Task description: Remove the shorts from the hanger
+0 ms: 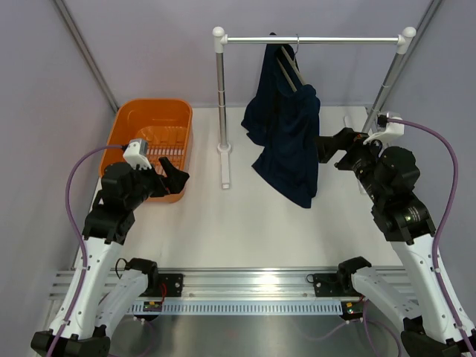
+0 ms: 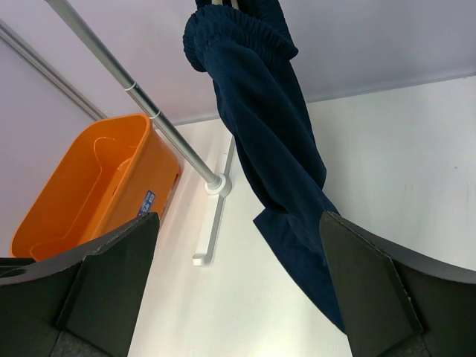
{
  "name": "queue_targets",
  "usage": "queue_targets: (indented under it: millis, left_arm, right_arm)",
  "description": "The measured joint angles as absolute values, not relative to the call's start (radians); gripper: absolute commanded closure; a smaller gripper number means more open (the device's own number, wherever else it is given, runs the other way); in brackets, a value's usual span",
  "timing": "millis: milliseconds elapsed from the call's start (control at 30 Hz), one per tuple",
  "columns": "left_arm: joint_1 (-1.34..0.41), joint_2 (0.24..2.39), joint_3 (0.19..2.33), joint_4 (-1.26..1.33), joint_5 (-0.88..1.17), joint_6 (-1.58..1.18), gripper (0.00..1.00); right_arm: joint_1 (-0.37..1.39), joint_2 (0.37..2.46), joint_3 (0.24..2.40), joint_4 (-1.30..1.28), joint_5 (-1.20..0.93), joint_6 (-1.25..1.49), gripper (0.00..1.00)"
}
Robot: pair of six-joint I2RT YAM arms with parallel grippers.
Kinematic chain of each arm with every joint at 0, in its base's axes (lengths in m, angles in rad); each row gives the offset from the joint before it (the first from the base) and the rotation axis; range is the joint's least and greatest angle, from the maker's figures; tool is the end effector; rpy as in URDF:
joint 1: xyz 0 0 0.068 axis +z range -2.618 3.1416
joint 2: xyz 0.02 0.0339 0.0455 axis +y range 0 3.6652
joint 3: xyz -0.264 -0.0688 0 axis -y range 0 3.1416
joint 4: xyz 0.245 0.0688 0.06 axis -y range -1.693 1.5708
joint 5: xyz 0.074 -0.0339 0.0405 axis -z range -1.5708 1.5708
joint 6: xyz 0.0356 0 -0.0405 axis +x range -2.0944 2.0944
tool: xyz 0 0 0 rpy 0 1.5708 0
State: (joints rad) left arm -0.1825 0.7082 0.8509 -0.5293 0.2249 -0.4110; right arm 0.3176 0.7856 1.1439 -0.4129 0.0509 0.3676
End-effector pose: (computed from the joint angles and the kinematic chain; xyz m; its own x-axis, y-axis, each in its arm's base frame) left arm 0.1501 -0.0358 0.3385 -0.4917 -0.3053 -0.8155 0.2003 0.8718 -0.4471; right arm 0.1442 0.0455 0.4363 -0.1431 0.3308 -0.9328 -0.2274 0.9063 0.3563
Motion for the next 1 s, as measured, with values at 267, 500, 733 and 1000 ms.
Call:
queue_targets:
  millis: [267,500,733,1000]
  left_arm:
    - [-0.183,0.708,0.851,-0.529,0.225,-0.411,0.01]
    - [-0.183,0.708,0.851,-0.529,0.226,-0.411,0.01]
    - [-0.183,0.706,0.851,-0.529,0.226,-0.411,0.01]
    - [-0.183,0.688,0.851,-0.529,0.232,-0.411,0.01]
  right_arm:
    - [0.318,0.830,1.189,-0.444,0.068,0.368,0.01]
    - [0.318,0.911,1.297,-0.477,0.106,0.332,0.00]
    - [0.318,1.132,1.567,-0.472,0.093,0.255,0.05]
    - [0.318,1.386,1.770,-0.472,0.075,0.146,0.09]
